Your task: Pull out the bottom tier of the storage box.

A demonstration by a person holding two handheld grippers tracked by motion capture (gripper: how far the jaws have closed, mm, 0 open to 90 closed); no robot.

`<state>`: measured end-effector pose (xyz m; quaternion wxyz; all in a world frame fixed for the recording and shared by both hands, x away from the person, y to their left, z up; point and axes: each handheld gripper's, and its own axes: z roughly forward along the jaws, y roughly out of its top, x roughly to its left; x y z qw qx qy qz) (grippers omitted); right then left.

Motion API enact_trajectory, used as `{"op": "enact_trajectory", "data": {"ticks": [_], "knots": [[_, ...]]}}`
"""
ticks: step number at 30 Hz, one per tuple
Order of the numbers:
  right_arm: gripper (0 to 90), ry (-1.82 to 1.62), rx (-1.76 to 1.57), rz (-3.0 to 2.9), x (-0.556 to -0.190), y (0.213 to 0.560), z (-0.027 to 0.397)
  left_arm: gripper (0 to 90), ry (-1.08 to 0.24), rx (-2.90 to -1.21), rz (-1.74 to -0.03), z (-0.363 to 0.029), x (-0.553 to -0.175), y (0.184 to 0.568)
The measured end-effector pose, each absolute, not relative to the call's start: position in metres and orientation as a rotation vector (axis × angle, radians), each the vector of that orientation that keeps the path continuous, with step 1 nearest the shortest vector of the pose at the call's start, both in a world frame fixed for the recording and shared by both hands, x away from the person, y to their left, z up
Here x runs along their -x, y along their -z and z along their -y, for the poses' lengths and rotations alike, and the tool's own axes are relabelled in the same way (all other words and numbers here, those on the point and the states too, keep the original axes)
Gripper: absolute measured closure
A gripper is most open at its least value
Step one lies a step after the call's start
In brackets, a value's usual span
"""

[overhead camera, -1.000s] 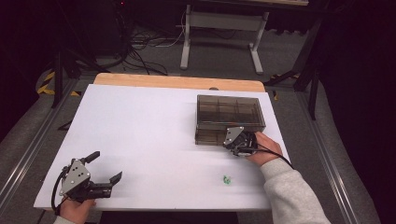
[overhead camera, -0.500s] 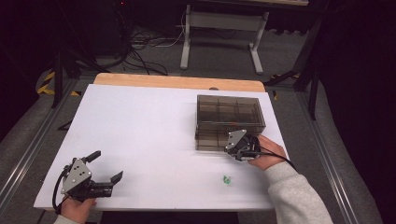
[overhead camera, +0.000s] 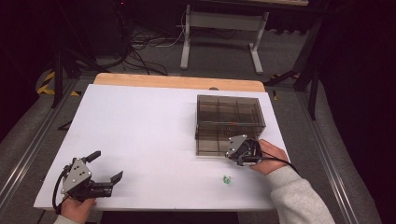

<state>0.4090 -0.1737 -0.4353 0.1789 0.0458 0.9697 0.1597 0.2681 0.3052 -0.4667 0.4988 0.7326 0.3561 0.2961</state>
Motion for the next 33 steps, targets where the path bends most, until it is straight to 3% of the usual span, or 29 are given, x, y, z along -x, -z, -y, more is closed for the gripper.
{"op": "enact_trajectory", "data": {"ticks": [19, 33], "knots": [[71.0, -0.451, -0.112, -2.774, -0.401, 0.44, 0.174, 0.6, -0.716, -1.771, -0.864, -0.305, -0.268, 0.467], [66.3, -0.559, -0.177, -2.756, -0.397, 0.434, 0.18, 0.6, -0.72, -1.774, -0.86, -0.306, -0.269, 0.467]]}}
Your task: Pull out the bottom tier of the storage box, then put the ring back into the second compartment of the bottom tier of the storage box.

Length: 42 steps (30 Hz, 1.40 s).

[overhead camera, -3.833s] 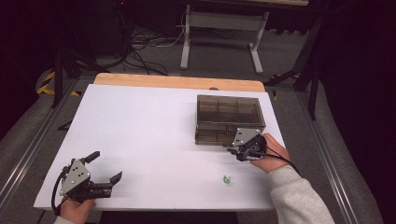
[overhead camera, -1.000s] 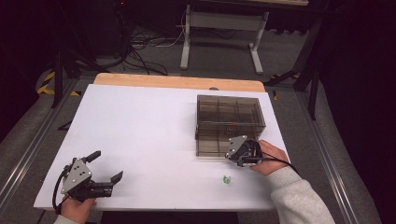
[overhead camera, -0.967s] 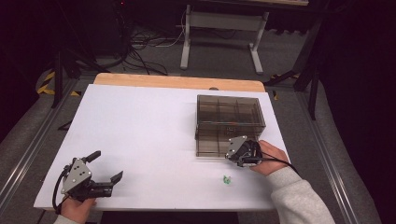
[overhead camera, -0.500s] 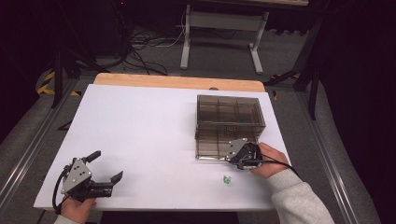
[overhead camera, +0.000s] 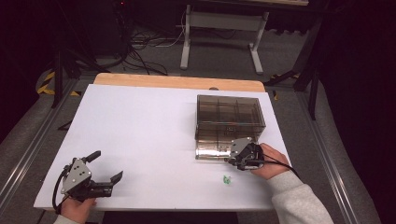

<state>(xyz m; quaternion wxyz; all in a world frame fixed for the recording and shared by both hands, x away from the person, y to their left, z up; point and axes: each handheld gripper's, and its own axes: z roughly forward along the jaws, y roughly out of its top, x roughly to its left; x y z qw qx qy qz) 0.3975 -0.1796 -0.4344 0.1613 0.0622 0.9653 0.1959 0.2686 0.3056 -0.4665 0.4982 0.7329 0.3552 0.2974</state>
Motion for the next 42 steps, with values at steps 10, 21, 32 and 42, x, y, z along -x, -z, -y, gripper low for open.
{"op": "enact_trajectory", "data": {"ticks": [10, 21, 32, 42], "knots": [[57.5, -0.737, -0.271, -2.684, -0.39, 0.416, 0.187, 0.6, -0.715, -1.772, -0.861, -0.305, -0.268, 0.467], [53.4, -0.887, -0.367, -2.629, -0.381, 0.405, 0.196, 0.6, -0.714, -1.767, -0.868, -0.305, -0.268, 0.467], [50.8, -1.035, -0.479, -2.555, -0.36, 0.404, 0.205, 0.6, -0.7, -1.766, -0.873, -0.304, -0.271, 0.467], [49.4, -1.089, -0.515, -2.539, -0.347, 0.405, 0.205, 0.6, -0.707, -1.77, -0.87, -0.304, -0.271, 0.467]]}}
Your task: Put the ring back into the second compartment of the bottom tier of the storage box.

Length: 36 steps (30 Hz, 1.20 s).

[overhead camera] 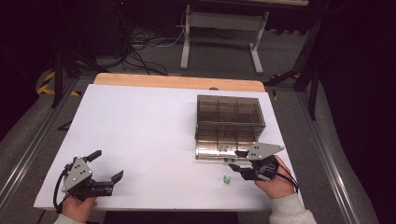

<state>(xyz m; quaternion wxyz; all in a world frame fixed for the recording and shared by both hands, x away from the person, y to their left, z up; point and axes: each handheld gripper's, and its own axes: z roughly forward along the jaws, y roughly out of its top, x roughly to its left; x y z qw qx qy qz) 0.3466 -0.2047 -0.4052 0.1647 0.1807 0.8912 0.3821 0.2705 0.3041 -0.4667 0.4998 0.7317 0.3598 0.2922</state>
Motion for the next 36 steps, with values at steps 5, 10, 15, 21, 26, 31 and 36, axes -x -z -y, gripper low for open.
{"op": "enact_trajectory", "data": {"ticks": [5, 10, 15, 21, 26, 31, 36], "knots": [[48.5, -1.077, -0.513, -2.555, -0.341, 0.405, 0.2, 0.6, -0.698, -1.768, -0.87, -0.304, -0.271, 0.467], [47.6, -1.071, -0.54, -2.569, -0.338, 0.405, 0.197, 0.6, -0.7, -1.77, -0.867, -0.304, -0.271, 0.467], [47.6, -1.044, -0.617, -2.599, -0.339, 0.41, 0.194, 0.6, -0.697, -1.769, -0.867, -0.304, -0.271, 0.467], [47.3, -1.019, -0.622, -2.647, -0.338, 0.414, 0.19, 0.6, -0.697, -1.771, -0.866, -0.304, -0.271, 0.467], [47.6, -0.988, -0.624, -2.671, -0.336, 0.417, 0.186, 0.6, -0.694, -1.77, -0.865, -0.304, -0.271, 0.467], [47.7, -0.951, -0.634, -2.705, -0.335, 0.421, 0.184, 0.6, -0.696, -1.772, -0.863, -0.305, -0.271, 0.467], [47.7, -0.908, -0.634, -2.743, -0.335, 0.426, 0.182, 0.6, -0.696, -1.775, -0.863, -0.305, -0.271, 0.466]]}}
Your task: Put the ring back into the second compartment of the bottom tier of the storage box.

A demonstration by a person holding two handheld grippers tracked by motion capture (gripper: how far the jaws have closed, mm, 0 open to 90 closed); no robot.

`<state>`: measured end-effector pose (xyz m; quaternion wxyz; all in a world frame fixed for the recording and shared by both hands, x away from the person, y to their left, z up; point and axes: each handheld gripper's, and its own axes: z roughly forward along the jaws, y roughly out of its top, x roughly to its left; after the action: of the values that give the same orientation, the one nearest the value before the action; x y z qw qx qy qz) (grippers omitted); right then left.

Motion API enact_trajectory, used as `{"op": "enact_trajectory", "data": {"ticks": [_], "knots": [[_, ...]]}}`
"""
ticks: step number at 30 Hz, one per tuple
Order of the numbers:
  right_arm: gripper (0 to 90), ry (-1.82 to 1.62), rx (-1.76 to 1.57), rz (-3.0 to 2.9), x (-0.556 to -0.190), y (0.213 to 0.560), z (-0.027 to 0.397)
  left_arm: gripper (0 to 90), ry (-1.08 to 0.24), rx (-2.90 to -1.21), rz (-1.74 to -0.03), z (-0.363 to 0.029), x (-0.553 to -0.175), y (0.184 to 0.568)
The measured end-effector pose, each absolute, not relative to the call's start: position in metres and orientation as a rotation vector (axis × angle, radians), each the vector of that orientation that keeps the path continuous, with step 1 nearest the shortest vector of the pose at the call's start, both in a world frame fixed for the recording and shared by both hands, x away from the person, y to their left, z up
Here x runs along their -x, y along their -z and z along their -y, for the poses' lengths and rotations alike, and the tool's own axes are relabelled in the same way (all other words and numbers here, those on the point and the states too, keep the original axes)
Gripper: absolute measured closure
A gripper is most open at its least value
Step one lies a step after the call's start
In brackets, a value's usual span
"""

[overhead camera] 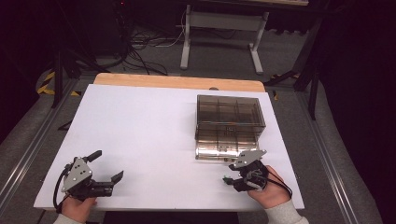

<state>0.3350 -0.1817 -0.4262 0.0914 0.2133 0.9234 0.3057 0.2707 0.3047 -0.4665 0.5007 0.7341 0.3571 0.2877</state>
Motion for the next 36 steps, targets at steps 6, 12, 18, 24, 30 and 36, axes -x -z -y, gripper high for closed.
{"op": "enact_trajectory", "data": {"ticks": [6, 12, 18, 24, 30, 36], "knots": [[48.6, -0.867, -0.625, -2.764, -0.336, 0.432, 0.18, 0.6, -0.695, -1.771, -0.866, -0.305, -0.271, 0.467], [49.8, -0.826, -0.62, -2.79, -0.338, 0.437, 0.176, 0.6, -0.695, -1.769, -0.868, -0.304, -0.271, 0.467], [51.4, -0.781, -0.61, -2.809, -0.338, 0.44, 0.173, 0.6, -0.695, -1.769, -0.869, -0.305, -0.271, 0.467], [55.0, -0.765, -0.617, -2.821, -0.339, 0.443, 0.172, 0.6, -0.695, -1.77, -0.869, -0.305, -0.271, 0.467], [61.7, -0.731, -0.611, -2.827, -0.338, 0.445, 0.17, 0.6, -0.695, -1.77, -0.868, -0.305, -0.271, 0.467], [66.5, -0.717, -0.616, -2.83, -0.339, 0.446, 0.169, 0.6, -0.695, -1.771, -0.868, -0.305, -0.271, 0.467]]}}
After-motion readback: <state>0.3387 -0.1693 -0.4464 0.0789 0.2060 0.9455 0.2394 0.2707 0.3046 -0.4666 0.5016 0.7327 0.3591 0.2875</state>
